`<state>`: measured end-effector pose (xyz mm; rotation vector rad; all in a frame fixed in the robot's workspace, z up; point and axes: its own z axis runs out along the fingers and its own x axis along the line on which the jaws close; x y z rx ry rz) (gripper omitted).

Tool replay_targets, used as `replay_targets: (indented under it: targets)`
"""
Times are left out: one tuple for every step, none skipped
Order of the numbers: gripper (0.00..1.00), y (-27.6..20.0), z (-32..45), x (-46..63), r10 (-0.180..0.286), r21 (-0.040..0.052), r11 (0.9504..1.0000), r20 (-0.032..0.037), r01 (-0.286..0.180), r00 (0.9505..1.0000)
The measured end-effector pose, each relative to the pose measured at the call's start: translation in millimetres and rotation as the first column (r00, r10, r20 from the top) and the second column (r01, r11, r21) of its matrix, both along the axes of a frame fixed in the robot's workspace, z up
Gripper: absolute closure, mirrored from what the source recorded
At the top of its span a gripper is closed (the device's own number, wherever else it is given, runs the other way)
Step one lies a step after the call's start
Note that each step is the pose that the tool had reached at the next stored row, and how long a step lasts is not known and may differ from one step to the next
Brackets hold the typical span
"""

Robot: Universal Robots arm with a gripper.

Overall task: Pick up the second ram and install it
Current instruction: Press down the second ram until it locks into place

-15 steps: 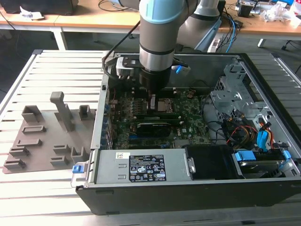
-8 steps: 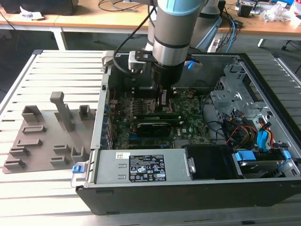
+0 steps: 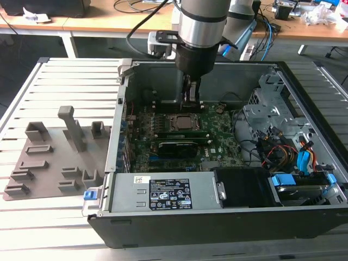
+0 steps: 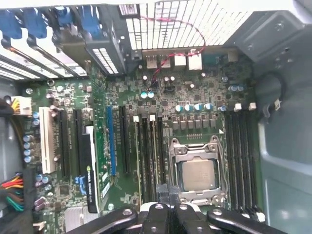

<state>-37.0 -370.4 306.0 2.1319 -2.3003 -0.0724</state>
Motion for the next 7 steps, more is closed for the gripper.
replay_targets:
  targets:
    - [0.89,0.0,0.8,0.0,0.0,-0.0001,1.0,0.0,0.0,1.0]
    - [0.89,0.0,0.8,0.0,0.0,0.0001,1.0,0.0001,0.0,1.0]
    - [0.89,0.0,0.8,0.0,0.0,0.0002,1.0,0.0001,0.0,1.0]
    - [0.89,0.0,1.1,0.0,0.0,0.0,1.0,0.0001,0.0,1.0]
    - [0.89,0.0,1.3,0.0,0.0,0.0,1.0,0.0,0.0,1.0]
    - [0.89,0.0,1.3,0.0,0.0,0.0,1.0,0.0,0.0,1.0]
    - [0.89,0.0,1.4,0.0,0.0,-0.0001,1.0,0.0,0.0,1.0]
